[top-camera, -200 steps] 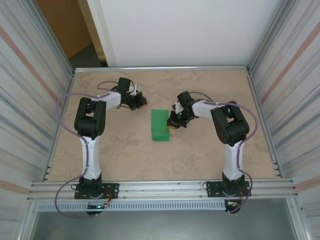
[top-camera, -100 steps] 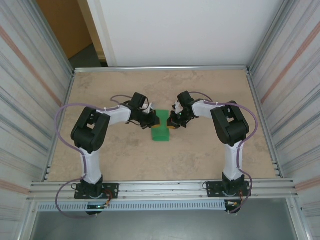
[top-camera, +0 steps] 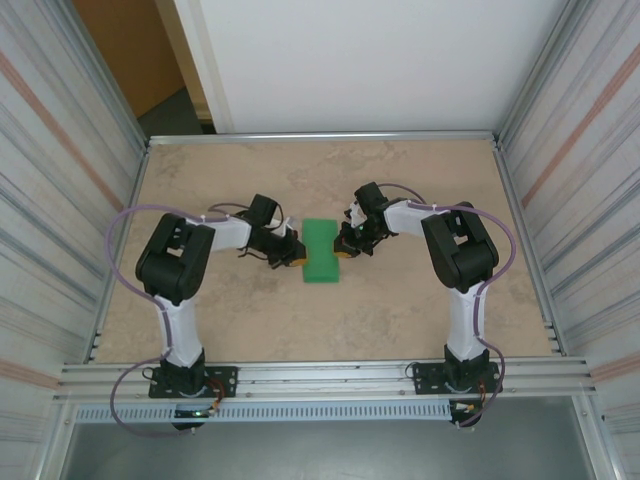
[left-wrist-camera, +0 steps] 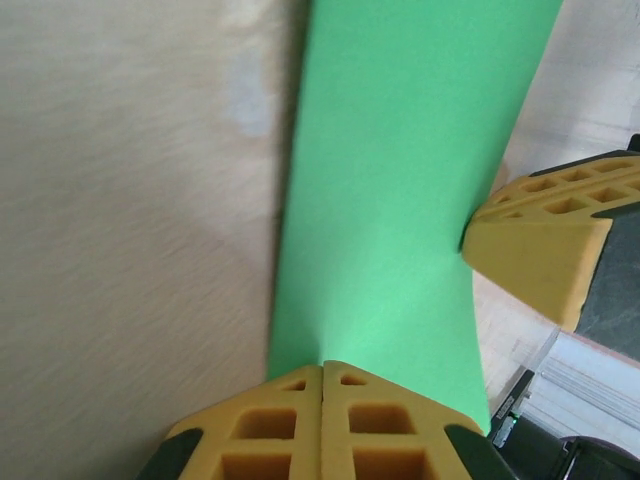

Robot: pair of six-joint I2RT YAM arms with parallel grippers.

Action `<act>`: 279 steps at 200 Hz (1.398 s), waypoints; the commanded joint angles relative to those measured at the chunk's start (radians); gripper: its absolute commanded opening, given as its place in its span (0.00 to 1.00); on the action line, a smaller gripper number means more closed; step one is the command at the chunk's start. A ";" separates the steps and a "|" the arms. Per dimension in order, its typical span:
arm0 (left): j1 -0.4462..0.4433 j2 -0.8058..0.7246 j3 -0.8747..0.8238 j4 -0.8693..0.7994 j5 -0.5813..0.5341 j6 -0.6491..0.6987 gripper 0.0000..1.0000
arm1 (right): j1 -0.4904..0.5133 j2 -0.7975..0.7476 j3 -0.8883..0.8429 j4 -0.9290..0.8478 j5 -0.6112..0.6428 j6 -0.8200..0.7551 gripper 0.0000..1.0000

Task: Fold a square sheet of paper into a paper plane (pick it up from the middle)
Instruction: First fold the square sheet of paper in half at the center of the table.

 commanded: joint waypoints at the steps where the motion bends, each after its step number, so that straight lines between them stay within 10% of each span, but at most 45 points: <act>1: 0.055 -0.056 -0.052 -0.128 -0.069 0.051 0.00 | -0.008 0.185 -0.127 -0.204 0.350 -0.011 0.01; 102: -0.108 -0.058 -0.011 0.022 -0.026 -0.059 0.00 | -0.008 0.176 -0.145 -0.191 0.348 0.003 0.01; 223: -0.027 -0.269 -0.198 -0.062 -0.073 0.002 0.00 | -0.003 0.178 -0.146 -0.185 0.360 0.006 0.00; 279: -0.139 -0.117 -0.071 0.009 -0.051 -0.052 0.00 | -0.005 0.177 -0.147 -0.184 0.361 0.004 0.00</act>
